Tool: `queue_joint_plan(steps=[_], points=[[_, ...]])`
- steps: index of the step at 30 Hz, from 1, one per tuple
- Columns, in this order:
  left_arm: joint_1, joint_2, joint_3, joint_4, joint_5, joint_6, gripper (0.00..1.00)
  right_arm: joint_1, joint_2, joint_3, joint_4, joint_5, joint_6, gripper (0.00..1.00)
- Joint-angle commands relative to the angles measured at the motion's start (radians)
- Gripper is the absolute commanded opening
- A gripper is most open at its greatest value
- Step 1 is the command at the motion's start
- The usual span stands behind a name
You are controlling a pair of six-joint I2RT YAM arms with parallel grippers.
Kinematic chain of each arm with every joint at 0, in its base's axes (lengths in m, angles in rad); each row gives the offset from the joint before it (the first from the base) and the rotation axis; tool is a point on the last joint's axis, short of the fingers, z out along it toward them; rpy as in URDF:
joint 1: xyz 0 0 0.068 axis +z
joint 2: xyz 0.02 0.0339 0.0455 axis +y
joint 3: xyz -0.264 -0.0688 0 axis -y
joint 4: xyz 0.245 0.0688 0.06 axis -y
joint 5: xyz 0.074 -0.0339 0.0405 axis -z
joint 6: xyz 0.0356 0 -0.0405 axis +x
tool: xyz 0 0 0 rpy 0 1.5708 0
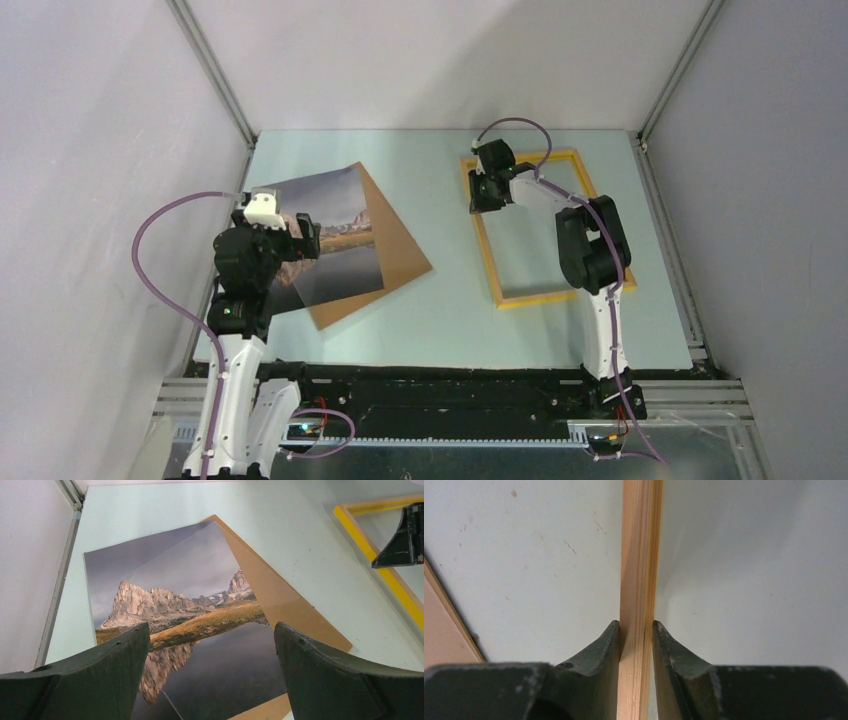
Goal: Put the photo into the frame
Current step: Move the photo frame to the center of the board.
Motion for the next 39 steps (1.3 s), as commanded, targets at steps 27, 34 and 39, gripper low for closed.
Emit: queue_joint_plan(steps=[27,34,39], points=[[0.009,-0.038,-0.017,0.039,-0.005,0.030,0.98,0.067,0.073,0.052,0.008,-0.010,0.018,0.39],[0.009,-0.042,-0.027,0.038,-0.018,0.041,0.98,0.094,0.041,0.045,0.019,0.008,-0.016,0.70],[0.008,-0.018,-0.027,0.033,-0.055,0.042,0.98,0.139,-0.041,0.010,0.083,0.028,-0.069,0.87]])
